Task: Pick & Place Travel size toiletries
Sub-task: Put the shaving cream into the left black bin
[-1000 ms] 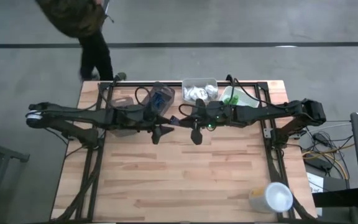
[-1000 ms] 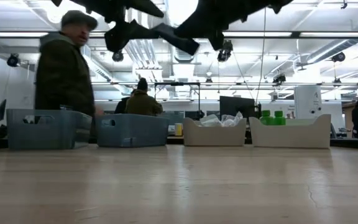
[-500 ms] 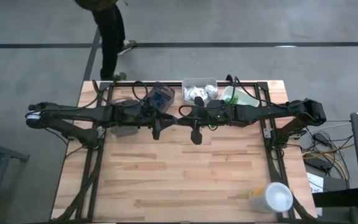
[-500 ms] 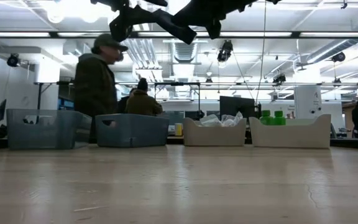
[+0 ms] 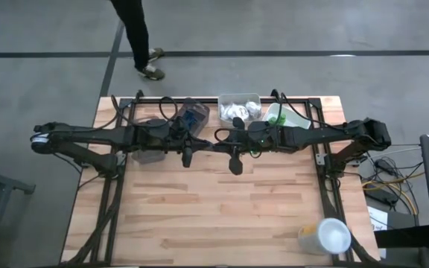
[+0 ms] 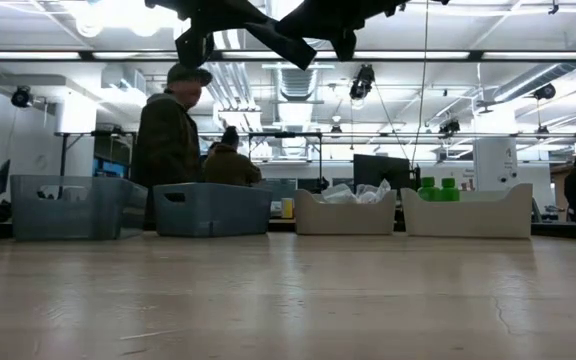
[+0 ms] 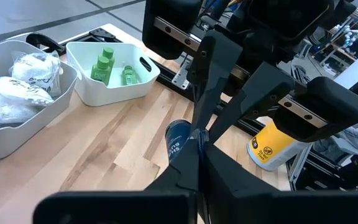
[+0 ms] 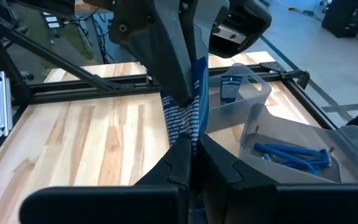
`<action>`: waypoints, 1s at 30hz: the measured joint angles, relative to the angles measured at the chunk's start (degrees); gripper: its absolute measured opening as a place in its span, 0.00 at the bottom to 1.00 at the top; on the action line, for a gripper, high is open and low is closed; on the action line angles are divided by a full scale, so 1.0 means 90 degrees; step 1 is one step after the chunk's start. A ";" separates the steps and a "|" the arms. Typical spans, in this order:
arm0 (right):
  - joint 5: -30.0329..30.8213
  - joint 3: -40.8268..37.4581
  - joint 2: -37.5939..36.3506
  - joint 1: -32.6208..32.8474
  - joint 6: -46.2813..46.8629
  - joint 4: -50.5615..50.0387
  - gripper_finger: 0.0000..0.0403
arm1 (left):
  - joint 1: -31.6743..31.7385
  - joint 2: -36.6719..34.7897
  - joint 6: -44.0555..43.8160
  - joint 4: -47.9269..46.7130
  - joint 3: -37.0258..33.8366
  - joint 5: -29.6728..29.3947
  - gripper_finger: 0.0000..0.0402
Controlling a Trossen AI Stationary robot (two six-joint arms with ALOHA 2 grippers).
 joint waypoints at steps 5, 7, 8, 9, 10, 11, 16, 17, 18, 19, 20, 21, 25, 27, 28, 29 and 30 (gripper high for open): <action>0.0002 -0.0002 0.0000 0.0001 0.0024 -0.0001 0.03 | 0.0000 0.0000 -0.0027 -0.0010 0.0000 0.0018 0.02; -0.0003 -0.0002 0.0000 0.0001 0.0137 0.0001 0.03 | 0.0000 -0.0001 -0.0081 -0.0010 0.0000 0.0047 0.01; -0.0005 -0.0002 0.0000 0.0001 0.0212 -0.0001 0.03 | 0.0001 -0.0006 -0.0084 -0.0031 0.0005 0.0076 0.01; -0.0009 -0.0002 0.0000 0.0001 0.0307 0.0005 0.03 | 0.0006 -0.0013 -0.0075 -0.0117 0.0043 0.0108 0.01; -0.0013 -0.0002 0.0000 0.0001 0.0353 0.0024 0.03 | 0.0016 -0.0028 -0.0044 -0.0261 0.0101 0.0142 0.01; -0.0015 -0.0002 0.0000 0.0001 0.0364 0.0056 0.04 | 0.0037 -0.0037 -0.0006 -0.0459 0.0200 0.0179 0.01; 0.0048 -0.0014 -0.0002 -0.0004 0.0408 -0.0059 0.13 | 0.0090 -0.0097 0.0282 -0.1953 0.0682 0.0343 0.01; 0.0057 -0.0010 -0.0002 -0.0018 0.0408 -0.0005 0.16 | 0.0098 -0.0098 0.0369 -0.2239 0.0818 0.0365 0.01; 0.0067 -0.0007 -0.0002 -0.0022 0.0409 -0.0022 0.19 | 0.0098 -0.0082 0.0463 -0.2451 0.0976 0.0373 0.01; 0.0071 -0.0007 -0.0002 -0.0027 0.0455 -0.0052 0.22 | 0.0103 -0.0079 0.0515 -0.2808 0.1093 0.0367 0.01; 0.0079 -0.0007 -0.0002 -0.0034 0.0523 -0.0038 0.25 | 0.0119 -0.0093 0.0549 -0.3285 0.1187 0.0341 0.01; 0.0079 -0.0007 -0.0002 -0.0048 0.0578 -0.0042 0.28 | 0.0133 -0.0097 0.0581 -0.3661 0.1291 0.0306 0.01; 0.0047 -0.0007 -0.0009 -0.0102 0.0801 -0.0196 0.39 | 0.0209 -0.0093 0.0668 -0.4919 0.1735 0.0171 0.01; 0.0044 -0.0007 -0.0044 -0.0130 0.0780 -0.0292 0.43 | 0.0271 -0.0106 0.0737 -0.5400 0.1942 0.0027 0.01; 0.0042 -0.0007 -0.0070 -0.0132 0.0761 -0.0360 0.45 | 0.0311 -0.0108 0.0754 -0.5677 0.2030 -0.0082 0.01; 0.0040 -0.0007 -0.0098 -0.0132 0.0740 -0.0425 0.46 | 0.0362 -0.0117 0.0755 -0.5973 0.2112 -0.0186 0.01; 0.0031 -0.0007 -0.0131 -0.0128 0.0706 -0.0479 0.48 | 0.0417 -0.0131 0.0767 -0.6224 0.2190 -0.0259 0.01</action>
